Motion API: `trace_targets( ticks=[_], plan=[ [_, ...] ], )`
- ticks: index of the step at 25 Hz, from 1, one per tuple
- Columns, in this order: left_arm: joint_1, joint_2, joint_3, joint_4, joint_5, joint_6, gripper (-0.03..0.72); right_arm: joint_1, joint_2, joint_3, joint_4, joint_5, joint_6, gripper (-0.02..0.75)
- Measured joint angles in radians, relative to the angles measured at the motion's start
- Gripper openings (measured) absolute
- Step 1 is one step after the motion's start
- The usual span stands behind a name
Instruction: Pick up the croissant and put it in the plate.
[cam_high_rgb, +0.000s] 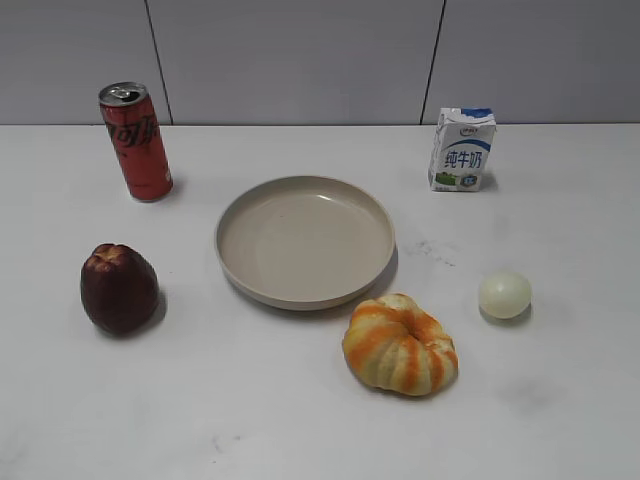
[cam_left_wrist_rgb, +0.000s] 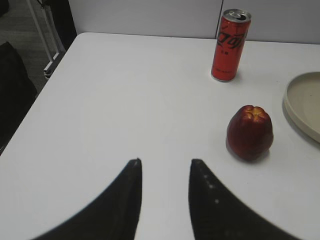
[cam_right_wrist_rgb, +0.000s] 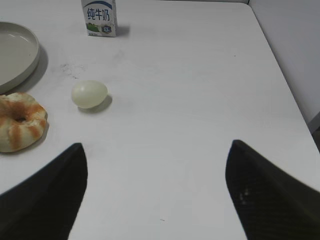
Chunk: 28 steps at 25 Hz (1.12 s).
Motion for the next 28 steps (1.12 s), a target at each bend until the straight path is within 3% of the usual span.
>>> trace_targets(
  ticks=[12,16,23,28],
  plan=[
    [0.000,0.000,0.000,0.000,0.000,0.000,0.237,0.000,0.000,0.000,0.000,-0.001,0.002,0.656],
    [0.000,0.000,0.000,0.000,0.000,0.000,0.237,0.000,0.040,-0.029,0.000,-0.068,0.007,0.656],
    [0.000,0.000,0.000,0.000,0.000,0.000,0.237,0.000,0.344,-0.059,0.009,-0.420,0.007,0.656],
    [0.000,0.000,0.000,0.000,0.000,0.000,0.237,0.016,0.699,-0.138,0.150,-0.455,-0.086,0.655]
  ],
)
